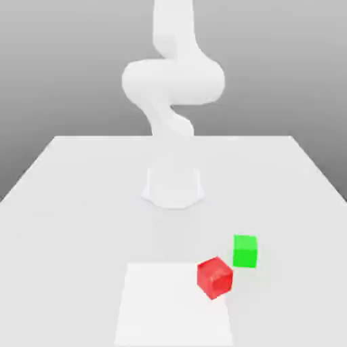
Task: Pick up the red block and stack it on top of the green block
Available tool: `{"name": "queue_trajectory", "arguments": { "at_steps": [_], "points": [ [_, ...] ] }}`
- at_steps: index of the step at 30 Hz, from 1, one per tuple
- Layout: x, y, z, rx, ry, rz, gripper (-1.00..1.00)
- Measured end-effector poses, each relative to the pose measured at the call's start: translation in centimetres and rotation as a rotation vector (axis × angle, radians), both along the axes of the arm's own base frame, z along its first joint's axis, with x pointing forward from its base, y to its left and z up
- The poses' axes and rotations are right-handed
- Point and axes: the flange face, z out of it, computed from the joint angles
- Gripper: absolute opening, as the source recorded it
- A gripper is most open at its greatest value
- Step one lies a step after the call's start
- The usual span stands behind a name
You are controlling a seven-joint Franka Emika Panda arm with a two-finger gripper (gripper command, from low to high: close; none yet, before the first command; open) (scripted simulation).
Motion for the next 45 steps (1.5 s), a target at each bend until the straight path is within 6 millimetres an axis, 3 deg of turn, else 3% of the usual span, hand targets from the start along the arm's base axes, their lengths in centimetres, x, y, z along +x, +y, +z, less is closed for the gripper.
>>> {"name": "queue_trajectory", "arguments": {
  "at_steps": [4,9,12,15,18,20,26,27,33,42,45],
  "points": [
    [4.3,2.0,-9.9,-0.084,0.155,0.077,0.00],
    [6.2,3.8,-22.4,-0.151,0.342,0.190,0.00],
    [5.5,4.7,-29.9,-0.174,0.456,0.271,0.00],
    [3.6,5.6,-36.9,-0.181,0.566,0.358,0.00],
    [0.6,6.8,-42.9,-0.176,0.666,0.457,0.00],
    [-0.4,7.0,-45.4,-0.170,0.695,0.484,0.00],
    [-0.7,6.8,-50.8,-0.165,0.705,0.485,0.00],
    [-0.8,6.8,-51.5,-0.166,0.706,0.486,-1.00],
    [-0.8,6.8,-51.8,-0.167,0.707,0.486,-1.00],
    [-1.0,7.0,-45.4,-0.161,0.708,0.471,-1.00],
    [-3.2,9.7,-43.8,-0.145,0.712,0.429,-1.00]
  ]
}}
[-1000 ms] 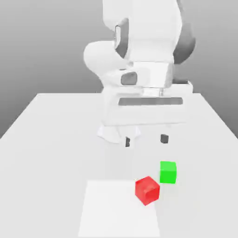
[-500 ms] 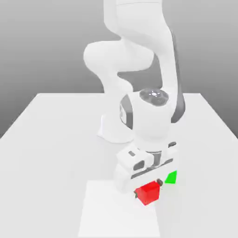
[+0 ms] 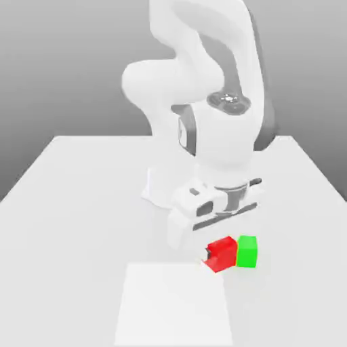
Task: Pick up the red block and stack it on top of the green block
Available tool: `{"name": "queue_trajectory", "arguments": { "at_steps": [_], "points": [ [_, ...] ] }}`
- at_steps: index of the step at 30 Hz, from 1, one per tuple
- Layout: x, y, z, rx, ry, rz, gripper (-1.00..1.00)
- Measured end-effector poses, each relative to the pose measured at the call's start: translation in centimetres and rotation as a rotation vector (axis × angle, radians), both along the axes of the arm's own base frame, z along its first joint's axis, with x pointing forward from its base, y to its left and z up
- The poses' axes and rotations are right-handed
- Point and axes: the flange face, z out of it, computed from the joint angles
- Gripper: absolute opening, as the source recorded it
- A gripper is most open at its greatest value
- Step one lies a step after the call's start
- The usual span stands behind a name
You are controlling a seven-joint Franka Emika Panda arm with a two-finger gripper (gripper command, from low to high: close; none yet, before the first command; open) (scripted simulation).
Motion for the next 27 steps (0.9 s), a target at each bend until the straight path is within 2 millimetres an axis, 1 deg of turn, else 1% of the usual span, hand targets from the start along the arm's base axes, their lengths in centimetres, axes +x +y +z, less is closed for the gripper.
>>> {"name": "queue_trajectory", "arguments": {
  "at_steps": [5,7,8,12,18,19,25,27],
  "points": [
    [-4.4,3.4,1.7,-0.001,0.001,-0.121,-1.00],
    [-6.3,4.4,2.2,0.000,-0.001,-0.169,-1.00],
    [-6.8,4.6,2.0,-0.002,-0.003,-0.184,-1.00],
    [-6.9,4.7,0.2,-0.015,-0.009,-0.202,-1.00],
    [-7.1,4.8,-3.7,-0.007,-0.007,-0.201,-1.00],
    [-7.2,4.8,-4.2,-0.004,-0.005,-0.199,1.00],
    [-7.3,4.9,-4.4,-0.002,-0.004,-0.197,1.00],
    [-7.1,4.8,-3.7,-0.007,-0.007,-0.199,1.00]
  ]
}}
